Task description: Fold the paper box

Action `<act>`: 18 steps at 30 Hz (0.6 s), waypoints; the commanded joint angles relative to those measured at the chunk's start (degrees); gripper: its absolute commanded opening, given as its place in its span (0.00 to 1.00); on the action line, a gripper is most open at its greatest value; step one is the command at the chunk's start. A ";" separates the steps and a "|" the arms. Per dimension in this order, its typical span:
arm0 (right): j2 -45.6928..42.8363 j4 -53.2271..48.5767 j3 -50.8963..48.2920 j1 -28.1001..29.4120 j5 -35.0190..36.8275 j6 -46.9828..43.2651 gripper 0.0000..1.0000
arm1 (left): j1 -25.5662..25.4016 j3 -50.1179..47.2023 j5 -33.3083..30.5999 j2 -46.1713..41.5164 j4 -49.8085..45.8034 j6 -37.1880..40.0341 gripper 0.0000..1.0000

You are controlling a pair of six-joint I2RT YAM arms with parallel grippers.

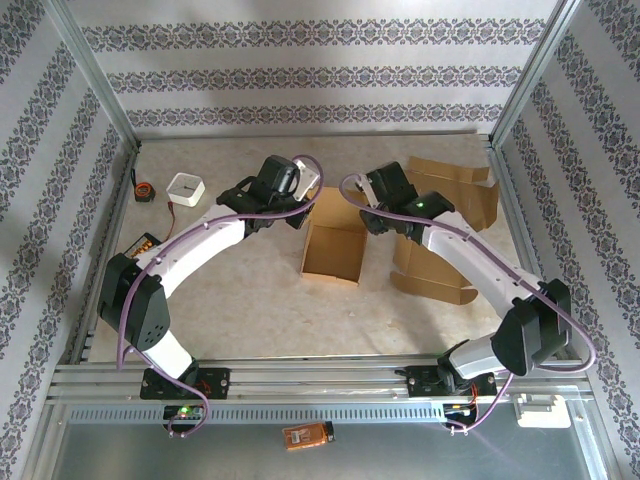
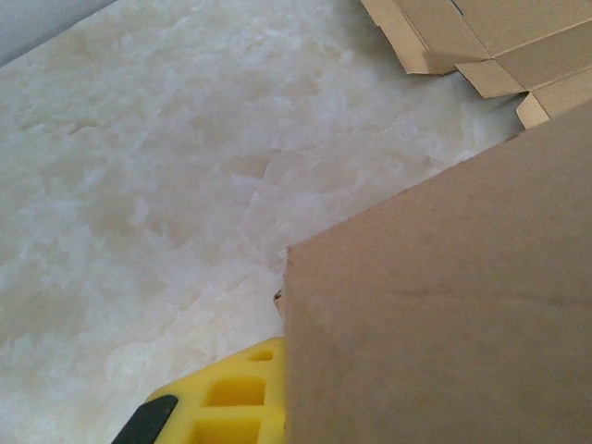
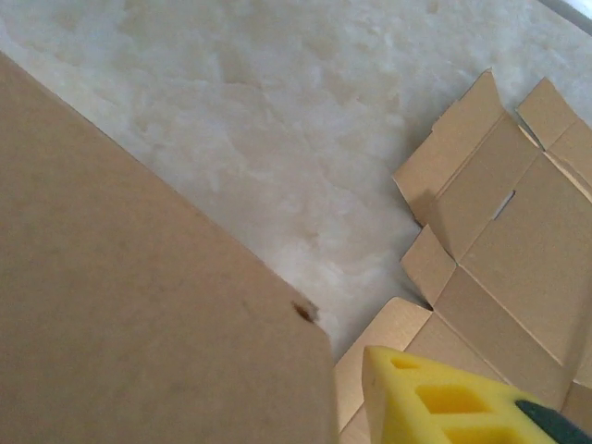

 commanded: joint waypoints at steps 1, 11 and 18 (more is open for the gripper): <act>0.70 -1.67 2.46 -0.16 2.29 4.22 0.38 | -0.60 2.09 -1.68 0.81 -1.66 -0.38 0.00; 2.48 0.45 3.07 -0.43 0.64 22.54 0.14 | -1.08 5.63 -8.84 3.45 -1.21 -13.89 0.00; 7.04 8.38 5.66 -0.59 2.18 35.82 0.13 | -1.74 6.30 -15.22 5.87 4.61 -23.72 0.03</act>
